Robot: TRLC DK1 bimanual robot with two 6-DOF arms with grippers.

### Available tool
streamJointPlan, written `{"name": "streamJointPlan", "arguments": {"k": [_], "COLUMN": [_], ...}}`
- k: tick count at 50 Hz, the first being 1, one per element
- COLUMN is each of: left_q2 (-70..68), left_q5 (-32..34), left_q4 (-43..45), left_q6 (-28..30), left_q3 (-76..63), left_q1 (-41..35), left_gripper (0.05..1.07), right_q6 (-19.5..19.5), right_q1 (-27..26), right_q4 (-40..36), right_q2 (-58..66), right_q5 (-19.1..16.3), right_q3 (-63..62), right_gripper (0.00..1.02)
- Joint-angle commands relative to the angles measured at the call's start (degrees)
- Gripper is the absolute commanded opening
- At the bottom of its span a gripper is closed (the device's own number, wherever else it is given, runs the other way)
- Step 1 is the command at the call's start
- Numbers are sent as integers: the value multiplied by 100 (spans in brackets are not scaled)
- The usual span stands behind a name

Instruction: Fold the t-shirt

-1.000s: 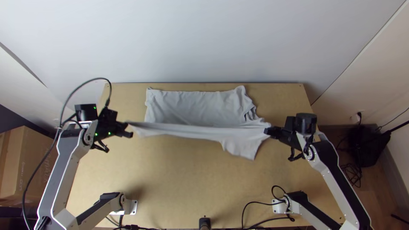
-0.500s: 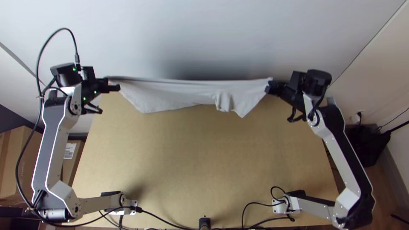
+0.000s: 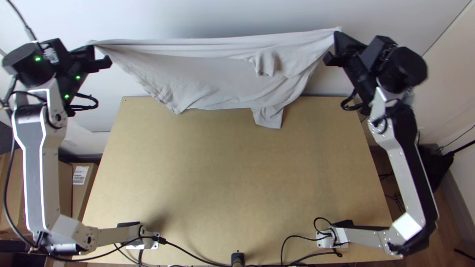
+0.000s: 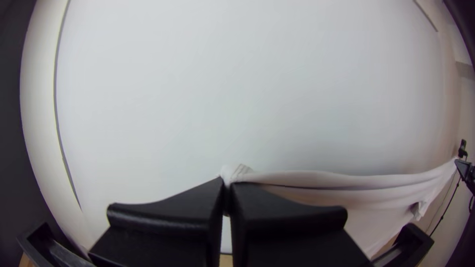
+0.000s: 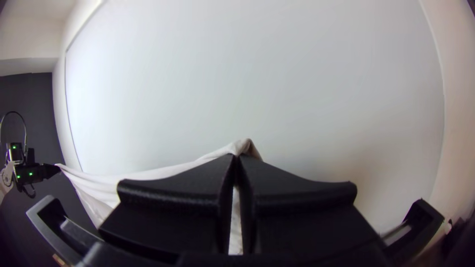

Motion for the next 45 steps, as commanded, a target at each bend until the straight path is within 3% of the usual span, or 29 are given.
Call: {"name": "streamJointPlan", "arguments": {"k": [1,10,21,32,38,45], "left_q2": [-680,-1752,-3501,-3985,-4178,-4662], "left_q5": [-144,-144,-161,-284,-302,-276], "left_q4": [194,168,97,-465,-395,159], "left_q6": [-153,-162,-162,-135,-258,-408], "left_q3": [294,242,-22,-57,-1129,-3265], "left_q1": [179,284,284,170,126,47], "left_gripper": [8,8,8,8,8,8], "right_q6": [-209,-323,-174,-130,63,283], "right_q1": [118,426,558,514,514,558], "right_q4": [247,10,-738,-1388,-1537,-1397], "right_q2": [-860,-2196,-3690,-3954,-3840,-3945], "right_q5": [134,125,108,2,-50,-59], "right_q3": [155,-232,-293,85,-126,-1488], "right_gripper": [2,2,2,2,2,2]}}
